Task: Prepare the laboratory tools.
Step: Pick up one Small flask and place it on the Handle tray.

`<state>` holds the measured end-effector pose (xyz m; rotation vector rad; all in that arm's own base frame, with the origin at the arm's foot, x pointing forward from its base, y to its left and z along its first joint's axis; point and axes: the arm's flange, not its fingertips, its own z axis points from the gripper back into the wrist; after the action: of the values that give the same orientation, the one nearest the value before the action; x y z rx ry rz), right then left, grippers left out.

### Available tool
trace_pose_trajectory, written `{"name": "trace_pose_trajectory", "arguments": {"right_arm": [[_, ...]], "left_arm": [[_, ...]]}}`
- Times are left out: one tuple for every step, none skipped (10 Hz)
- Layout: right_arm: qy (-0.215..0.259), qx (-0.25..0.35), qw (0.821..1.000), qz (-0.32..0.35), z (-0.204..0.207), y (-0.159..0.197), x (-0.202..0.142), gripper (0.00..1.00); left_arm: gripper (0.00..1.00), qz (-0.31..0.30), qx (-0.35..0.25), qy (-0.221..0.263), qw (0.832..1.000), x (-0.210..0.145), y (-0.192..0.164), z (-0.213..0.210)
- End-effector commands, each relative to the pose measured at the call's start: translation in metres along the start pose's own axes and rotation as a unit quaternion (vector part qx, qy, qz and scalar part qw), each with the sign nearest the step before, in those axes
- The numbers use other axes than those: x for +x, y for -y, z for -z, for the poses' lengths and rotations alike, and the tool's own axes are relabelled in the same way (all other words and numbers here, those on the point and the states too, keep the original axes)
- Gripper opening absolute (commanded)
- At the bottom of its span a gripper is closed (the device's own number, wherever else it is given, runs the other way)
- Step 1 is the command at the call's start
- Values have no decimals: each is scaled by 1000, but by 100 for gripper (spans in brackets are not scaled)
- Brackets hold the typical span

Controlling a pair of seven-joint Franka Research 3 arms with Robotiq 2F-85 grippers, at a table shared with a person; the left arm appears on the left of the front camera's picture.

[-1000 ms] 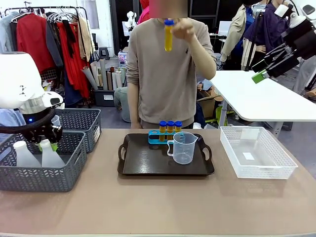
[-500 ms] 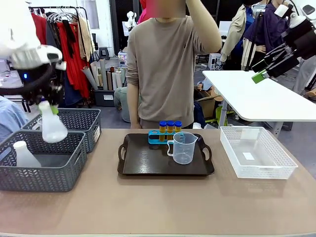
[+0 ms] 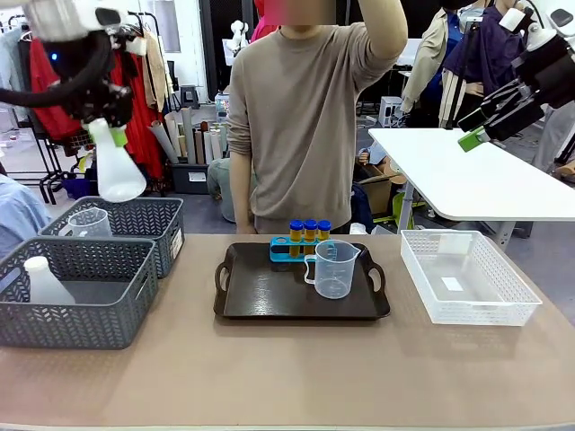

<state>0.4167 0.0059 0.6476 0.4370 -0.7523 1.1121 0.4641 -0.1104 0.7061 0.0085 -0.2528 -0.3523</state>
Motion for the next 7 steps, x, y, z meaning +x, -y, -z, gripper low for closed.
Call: {"name": "trace_pose_trajectory", "arguments": {"right_arm": [[12, 3, 1000, -2, 0, 1, 2, 100], [12, 3, 1000, -2, 0, 1, 2, 100], [12, 3, 1000, -2, 0, 1, 2, 100], [12, 3, 1000, -2, 0, 1, 2, 100], [12, 3, 1000, -2, 0, 1, 2, 100], [12, 3, 1000, -2, 0, 1, 2, 100], [12, 3, 1000, -2, 0, 1, 2, 100]], "left_arm": [[0, 43, -16, 5, 999, 14, 4, -29], [0, 55, -19, 5, 998, 19, 9, -41], [0, 70, -22, 9, 997, 20, 13, -51], [0, 75, -18, 19, 997, 19, 14, -55], [0, 73, -22, 21, 997, 19, 12, -54], [0, 61, -6, 16, 998, 16, 20, -51], [0, 61, -6, 16, 998, 16, 20, -51]]}}
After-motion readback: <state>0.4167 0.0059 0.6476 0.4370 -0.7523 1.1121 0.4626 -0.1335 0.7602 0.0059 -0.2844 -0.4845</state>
